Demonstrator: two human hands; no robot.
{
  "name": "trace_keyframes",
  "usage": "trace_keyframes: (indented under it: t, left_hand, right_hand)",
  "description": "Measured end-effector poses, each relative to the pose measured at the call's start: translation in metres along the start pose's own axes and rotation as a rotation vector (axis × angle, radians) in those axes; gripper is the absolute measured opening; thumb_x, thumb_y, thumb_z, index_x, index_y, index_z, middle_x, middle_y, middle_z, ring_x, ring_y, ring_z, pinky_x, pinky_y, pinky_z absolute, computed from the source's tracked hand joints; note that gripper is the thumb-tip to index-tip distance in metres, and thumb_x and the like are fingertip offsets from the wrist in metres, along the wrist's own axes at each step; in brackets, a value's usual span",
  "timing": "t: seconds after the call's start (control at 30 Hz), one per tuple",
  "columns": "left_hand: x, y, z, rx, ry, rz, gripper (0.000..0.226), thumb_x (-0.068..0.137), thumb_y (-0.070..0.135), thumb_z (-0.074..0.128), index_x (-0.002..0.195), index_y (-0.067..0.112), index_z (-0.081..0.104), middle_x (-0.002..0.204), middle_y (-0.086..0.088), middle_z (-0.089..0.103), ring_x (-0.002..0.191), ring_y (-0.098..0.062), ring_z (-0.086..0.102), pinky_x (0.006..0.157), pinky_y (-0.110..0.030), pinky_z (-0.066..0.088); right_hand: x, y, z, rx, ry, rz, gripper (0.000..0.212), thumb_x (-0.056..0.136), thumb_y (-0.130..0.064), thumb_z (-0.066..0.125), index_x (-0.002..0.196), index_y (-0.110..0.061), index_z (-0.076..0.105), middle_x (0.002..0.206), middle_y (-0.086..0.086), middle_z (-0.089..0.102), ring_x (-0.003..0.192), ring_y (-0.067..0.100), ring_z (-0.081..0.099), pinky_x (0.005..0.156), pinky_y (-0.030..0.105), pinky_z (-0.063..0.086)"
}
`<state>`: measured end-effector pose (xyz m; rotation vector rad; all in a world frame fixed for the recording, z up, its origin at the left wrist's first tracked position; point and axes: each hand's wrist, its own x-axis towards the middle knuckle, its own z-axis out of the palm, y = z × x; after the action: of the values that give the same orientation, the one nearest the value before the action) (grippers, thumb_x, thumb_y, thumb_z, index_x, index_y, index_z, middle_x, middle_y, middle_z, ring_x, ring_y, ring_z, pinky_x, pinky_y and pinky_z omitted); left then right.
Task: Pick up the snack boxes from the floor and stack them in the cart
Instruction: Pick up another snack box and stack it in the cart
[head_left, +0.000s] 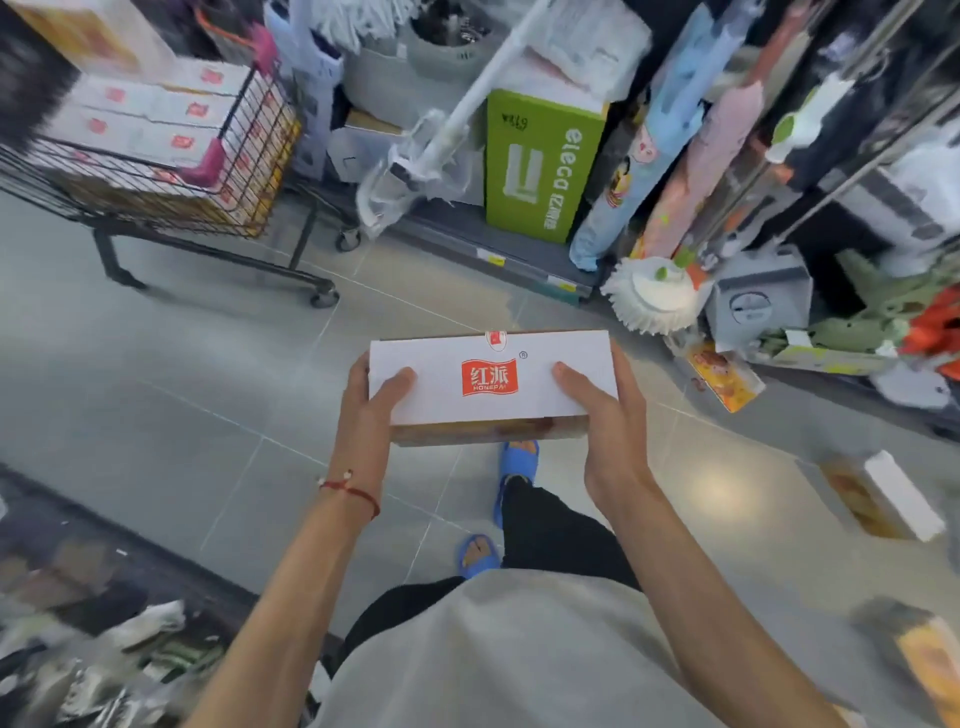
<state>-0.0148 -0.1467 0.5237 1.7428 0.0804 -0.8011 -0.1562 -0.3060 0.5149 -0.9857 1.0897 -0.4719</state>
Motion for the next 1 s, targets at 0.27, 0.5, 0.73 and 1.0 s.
trace_keyframes:
  t: [0.27, 0.5, 0.73, 1.0]
  left_hand:
    - [0.074, 0.053, -0.04, -0.088, 0.306, 0.038, 0.042, 0.096, 0.035, 0.061, 0.136, 0.031, 0.052, 0.128, 0.005, 0.063, 0.117, -0.019, 0.061, 0.092, -0.033, 0.05]
    - [0.125, 0.084, -0.089, -0.138, 0.473, 0.053, 0.043, 0.095, 0.046, 0.057, 0.137, 0.034, 0.052, 0.129, 0.006, 0.064, 0.117, -0.018, 0.062, 0.103, -0.042, 0.05]
    - [0.206, 0.122, -0.182, -0.151, 0.538, 0.054, 0.042, 0.095, 0.044, 0.058, 0.134, 0.031, 0.058, 0.126, 0.004, 0.067, 0.113, -0.017, 0.064, 0.094, -0.034, 0.052]
    - [0.291, 0.181, -0.313, -0.022, 0.523, 0.085, 0.053, 0.085, 0.064, 0.053, 0.134, 0.042, 0.053, 0.126, 0.009, 0.064, 0.122, -0.021, 0.057, 0.107, -0.052, 0.044]
  right_hand:
    - [0.09, -0.04, 0.11, -0.158, -0.293, 0.029, 0.049, 0.094, -0.016, 0.073, 0.141, -0.023, 0.06, 0.12, -0.004, 0.076, 0.111, 0.016, 0.072, 0.076, 0.019, 0.054]
    - [0.136, -0.068, 0.222, -0.265, -0.431, 0.036, 0.042, 0.095, -0.016, 0.073, 0.135, -0.023, 0.064, 0.117, -0.004, 0.077, 0.112, 0.018, 0.071, 0.09, 0.03, 0.055]
    - [0.161, -0.063, 0.36, -0.286, -0.452, 0.036, 0.043, 0.095, -0.018, 0.073, 0.136, -0.023, 0.064, 0.118, -0.002, 0.077, 0.114, 0.021, 0.07, 0.092, 0.034, 0.055]
    - [0.172, -0.055, 0.522, -0.263, -0.395, 0.021, 0.038, 0.094, -0.016, 0.073, 0.131, -0.023, 0.066, 0.114, -0.002, 0.078, 0.114, 0.022, 0.071, 0.104, 0.045, 0.054]
